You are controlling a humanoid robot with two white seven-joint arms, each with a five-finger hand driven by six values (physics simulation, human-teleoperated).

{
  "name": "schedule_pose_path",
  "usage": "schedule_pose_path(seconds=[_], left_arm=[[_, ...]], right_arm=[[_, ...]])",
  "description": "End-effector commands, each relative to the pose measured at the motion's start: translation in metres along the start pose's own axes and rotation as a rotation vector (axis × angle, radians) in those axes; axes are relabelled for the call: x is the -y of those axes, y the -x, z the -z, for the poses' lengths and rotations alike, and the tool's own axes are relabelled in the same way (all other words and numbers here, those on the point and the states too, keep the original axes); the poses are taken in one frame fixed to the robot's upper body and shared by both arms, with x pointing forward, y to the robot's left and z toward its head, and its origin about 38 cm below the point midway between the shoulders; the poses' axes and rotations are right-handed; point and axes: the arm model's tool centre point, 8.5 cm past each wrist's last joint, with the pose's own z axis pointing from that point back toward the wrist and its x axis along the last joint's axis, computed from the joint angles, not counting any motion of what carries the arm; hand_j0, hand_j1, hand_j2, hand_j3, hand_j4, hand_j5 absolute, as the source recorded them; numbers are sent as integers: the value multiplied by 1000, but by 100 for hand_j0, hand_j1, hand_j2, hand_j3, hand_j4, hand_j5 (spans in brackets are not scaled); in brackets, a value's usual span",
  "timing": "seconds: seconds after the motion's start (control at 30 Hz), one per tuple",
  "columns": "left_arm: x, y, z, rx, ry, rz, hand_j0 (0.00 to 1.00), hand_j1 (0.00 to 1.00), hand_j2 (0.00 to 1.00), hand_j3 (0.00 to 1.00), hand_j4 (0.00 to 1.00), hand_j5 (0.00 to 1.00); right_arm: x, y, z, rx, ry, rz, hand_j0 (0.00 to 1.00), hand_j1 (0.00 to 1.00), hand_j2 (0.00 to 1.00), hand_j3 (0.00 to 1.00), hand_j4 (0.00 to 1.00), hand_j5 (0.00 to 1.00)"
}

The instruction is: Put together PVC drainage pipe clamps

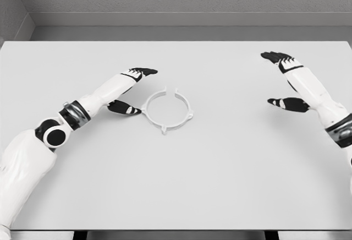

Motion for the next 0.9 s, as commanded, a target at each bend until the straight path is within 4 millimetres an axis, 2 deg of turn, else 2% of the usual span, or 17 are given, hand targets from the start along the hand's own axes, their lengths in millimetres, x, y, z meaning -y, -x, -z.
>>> schedule_pose_path(seconds=[0.0, 0.07, 0.1, 0.13, 0.2, 0.43, 0.6, 0.7, 0.73, 0.8, 0.87], left_arm=[[0, -1, 2, 4, -7, -9, 100, 100, 100, 100, 100, 100], [0, -2, 2, 5, -9, -11, 100, 100, 100, 100, 100, 100], [1, -3, 4, 8, -10, -14, 100, 100, 100, 100, 100, 100], [1, -3, 4, 8, -10, -14, 100, 100, 100, 100, 100, 100], [2, -4, 4, 10, -11, -15, 100, 100, 100, 100, 100, 100], [7, -9, 10, 21, -13, -29, 100, 100, 100, 100, 100, 100], [-2, -1, 4, 2, -26, -19, 100, 100, 100, 100, 100, 100], [-22, 18, -20, -49, -17, 26, 100, 100, 100, 100, 100, 100], [-44, 32, -39, -88, -13, 76, 100, 100, 100, 100, 100, 100], [-73, 46, -65, -139, -54, 104, 100, 100, 100, 100, 100, 100], [-82, 54, -82, -172, -43, 130, 100, 100, 100, 100, 100, 100]], right_arm=[[21, 7, -9, -10, 27, -39, 100, 100, 100, 100, 100, 100], [18, 9, -11, -17, -38, -46, 100, 100, 100, 100, 100, 100], [18, 21, -24, -70, -251, -56, 100, 100, 100, 100, 100, 100], [28, 25, -28, -92, -192, -46, 100, 100, 100, 100, 100, 100], [34, 25, -26, -93, -168, -48, 100, 100, 100, 100, 100, 100], [34, 25, -27, -94, -164, -47, 100, 100, 100, 100, 100, 100], [34, 24, -27, -89, -161, -41, 100, 100, 100, 100, 100, 100], [34, 24, -27, -89, -162, -41, 100, 100, 100, 100, 100, 100], [34, 24, -27, -89, -162, -41, 100, 100, 100, 100, 100, 100], [33, 23, -26, -88, -162, -40, 100, 100, 100, 100, 100, 100], [33, 23, -26, -87, -161, -41, 100, 100, 100, 100, 100, 100]])
